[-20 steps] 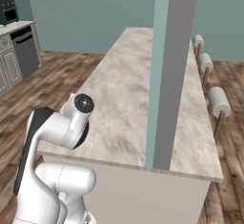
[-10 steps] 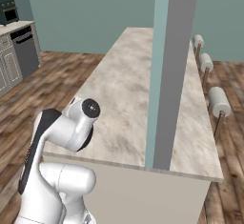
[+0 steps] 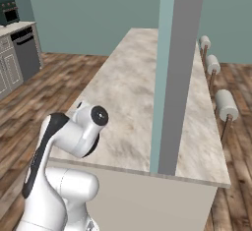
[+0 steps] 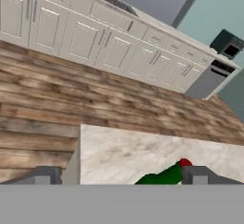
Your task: Pick the beer from the counter and place it in the open cabinet.
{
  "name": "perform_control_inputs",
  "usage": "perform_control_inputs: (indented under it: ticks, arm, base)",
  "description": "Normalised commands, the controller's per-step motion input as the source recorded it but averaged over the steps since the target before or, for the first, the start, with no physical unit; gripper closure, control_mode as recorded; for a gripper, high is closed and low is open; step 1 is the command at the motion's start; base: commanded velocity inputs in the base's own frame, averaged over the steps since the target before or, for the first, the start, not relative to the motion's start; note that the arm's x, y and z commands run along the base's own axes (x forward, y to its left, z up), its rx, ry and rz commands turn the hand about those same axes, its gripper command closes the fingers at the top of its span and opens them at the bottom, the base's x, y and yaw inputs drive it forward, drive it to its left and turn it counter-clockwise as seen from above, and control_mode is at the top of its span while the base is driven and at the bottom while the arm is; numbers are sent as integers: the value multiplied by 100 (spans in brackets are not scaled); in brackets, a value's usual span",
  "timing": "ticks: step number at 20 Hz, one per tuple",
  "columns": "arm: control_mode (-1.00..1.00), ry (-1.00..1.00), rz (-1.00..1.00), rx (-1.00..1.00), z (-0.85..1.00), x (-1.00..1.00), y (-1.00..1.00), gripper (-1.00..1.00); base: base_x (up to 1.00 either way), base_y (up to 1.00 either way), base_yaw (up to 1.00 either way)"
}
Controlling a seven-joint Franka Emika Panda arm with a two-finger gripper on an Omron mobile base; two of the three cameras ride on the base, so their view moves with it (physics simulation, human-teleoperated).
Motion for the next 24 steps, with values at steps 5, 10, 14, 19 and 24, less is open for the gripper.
perform_control_inputs:
  ticks: [5, 10, 14, 19, 24]
  arm:
    - [-100, 0, 0, 6, -8, 6, 0, -100]
    - [-100, 0, 0, 5, -10, 7, 0, -100]
    - [-100, 0, 0, 5, -11, 9, 0, -100]
    - [-100, 0, 0, 5, -13, 7, 0, -100]
    - [-100, 0, 0, 6, -17, 4, 0, -100]
  base:
    - [0, 0, 0]
    - [0, 0, 0]
    - [0, 0, 0]
    - [0, 0, 0]
    - [0, 0, 0]
